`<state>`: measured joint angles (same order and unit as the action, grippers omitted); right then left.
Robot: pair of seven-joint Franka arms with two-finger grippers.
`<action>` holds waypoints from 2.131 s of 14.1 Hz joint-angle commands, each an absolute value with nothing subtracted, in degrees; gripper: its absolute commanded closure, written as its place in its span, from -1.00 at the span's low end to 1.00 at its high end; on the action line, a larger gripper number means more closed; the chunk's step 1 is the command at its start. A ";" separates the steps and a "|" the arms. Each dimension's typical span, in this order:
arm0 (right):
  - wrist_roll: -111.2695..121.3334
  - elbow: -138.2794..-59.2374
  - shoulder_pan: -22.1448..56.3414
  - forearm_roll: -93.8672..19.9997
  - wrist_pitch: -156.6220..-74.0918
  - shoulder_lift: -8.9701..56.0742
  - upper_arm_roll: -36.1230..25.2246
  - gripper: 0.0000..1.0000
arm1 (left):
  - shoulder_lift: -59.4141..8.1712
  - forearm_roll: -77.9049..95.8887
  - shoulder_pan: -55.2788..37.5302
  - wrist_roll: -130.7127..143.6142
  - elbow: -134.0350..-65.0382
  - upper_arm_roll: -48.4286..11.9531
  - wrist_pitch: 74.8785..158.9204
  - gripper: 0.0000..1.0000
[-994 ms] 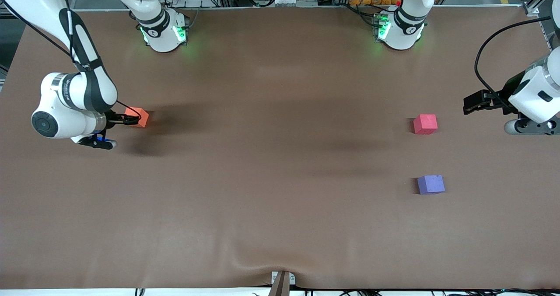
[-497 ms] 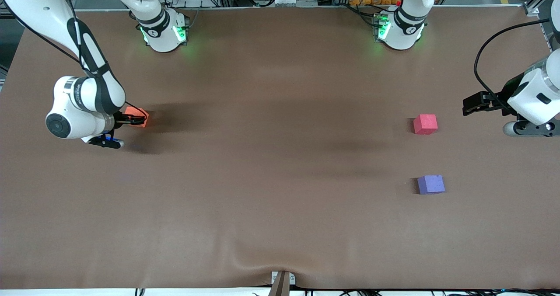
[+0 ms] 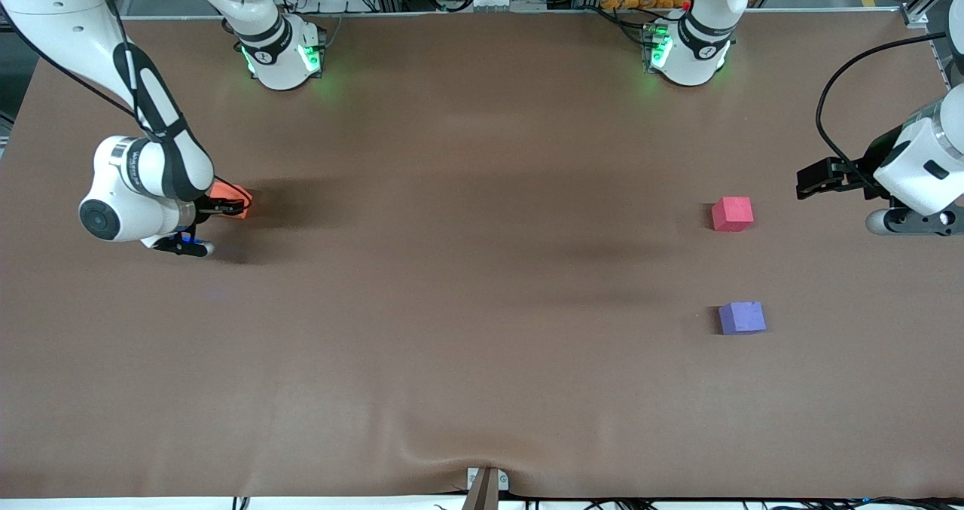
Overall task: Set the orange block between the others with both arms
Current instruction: 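Close the right gripper around the orange cube, then carry the orange cube toward mid-table while the left gripper nears the pink cube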
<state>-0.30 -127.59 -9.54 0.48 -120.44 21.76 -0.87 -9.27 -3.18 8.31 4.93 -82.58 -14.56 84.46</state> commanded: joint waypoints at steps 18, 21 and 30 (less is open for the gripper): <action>-3.49 -104.17 -1.95 -10.18 -111.18 20.38 5.01 1.00 | -12.13 -4.22 6.94 4.83 -81.74 -14.77 86.31 -1.00; -14.02 -101.61 5.07 -12.39 -111.36 21.53 5.01 1.00 | -12.74 -4.31 6.94 4.83 -81.83 -14.77 86.40 -1.00; -26.19 -87.47 18.97 -12.83 -112.15 30.40 5.10 1.00 | -15.64 -1.59 3.61 5.01 -81.74 -14.85 88.50 -1.00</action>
